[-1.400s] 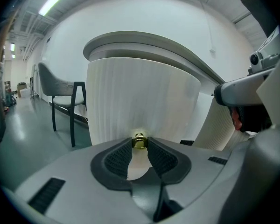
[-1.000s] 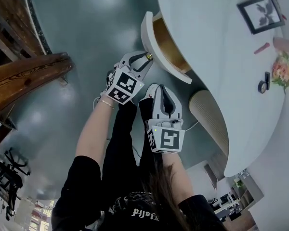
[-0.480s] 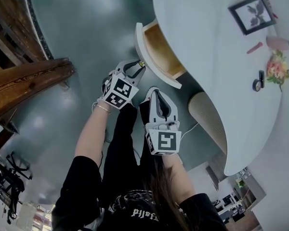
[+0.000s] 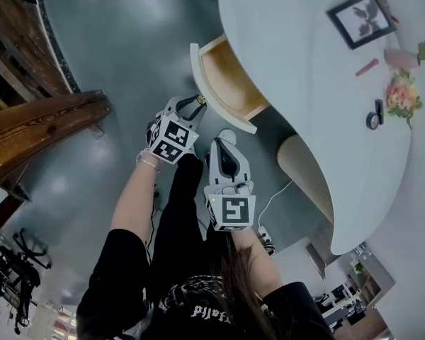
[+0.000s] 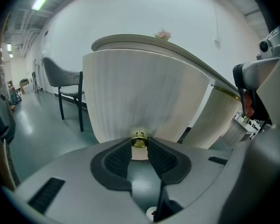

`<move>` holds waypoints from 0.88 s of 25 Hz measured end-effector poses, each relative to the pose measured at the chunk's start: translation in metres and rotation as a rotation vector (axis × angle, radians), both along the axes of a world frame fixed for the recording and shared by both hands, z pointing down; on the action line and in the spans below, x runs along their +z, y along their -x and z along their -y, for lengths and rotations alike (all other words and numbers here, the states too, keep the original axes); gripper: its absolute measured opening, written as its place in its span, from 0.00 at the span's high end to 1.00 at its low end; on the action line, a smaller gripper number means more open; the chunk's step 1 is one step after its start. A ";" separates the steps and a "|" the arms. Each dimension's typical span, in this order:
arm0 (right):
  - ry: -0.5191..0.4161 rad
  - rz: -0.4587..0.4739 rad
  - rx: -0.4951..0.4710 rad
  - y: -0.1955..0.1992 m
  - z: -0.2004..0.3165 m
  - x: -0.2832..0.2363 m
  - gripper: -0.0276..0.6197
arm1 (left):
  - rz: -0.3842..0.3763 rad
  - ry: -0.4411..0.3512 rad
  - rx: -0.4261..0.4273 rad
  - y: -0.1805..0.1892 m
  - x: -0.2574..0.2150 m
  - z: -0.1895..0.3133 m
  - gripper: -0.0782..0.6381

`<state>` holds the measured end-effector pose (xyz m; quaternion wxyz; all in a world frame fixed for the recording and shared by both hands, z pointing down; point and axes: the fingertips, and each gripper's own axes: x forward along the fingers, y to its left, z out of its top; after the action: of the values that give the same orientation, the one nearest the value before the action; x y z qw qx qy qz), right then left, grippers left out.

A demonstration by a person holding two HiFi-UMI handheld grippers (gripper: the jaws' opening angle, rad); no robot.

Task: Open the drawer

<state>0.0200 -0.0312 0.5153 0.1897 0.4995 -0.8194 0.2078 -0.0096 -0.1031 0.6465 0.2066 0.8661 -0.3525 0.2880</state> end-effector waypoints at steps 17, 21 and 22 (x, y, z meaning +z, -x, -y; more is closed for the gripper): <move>-0.005 -0.006 0.000 0.005 -0.010 -0.012 0.92 | -0.002 0.040 -0.055 0.021 0.001 -0.022 0.73; 0.022 0.001 -0.007 0.004 -0.020 -0.008 0.92 | 0.001 0.048 -0.076 0.028 0.002 -0.031 0.73; 0.026 0.000 -0.008 0.004 -0.023 -0.007 0.92 | 0.000 0.051 -0.080 0.030 0.002 -0.033 0.73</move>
<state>0.0155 -0.0087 0.5084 0.1972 0.4936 -0.8186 0.2178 -0.0398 -0.0704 0.6480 0.2400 0.8457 -0.3794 0.2884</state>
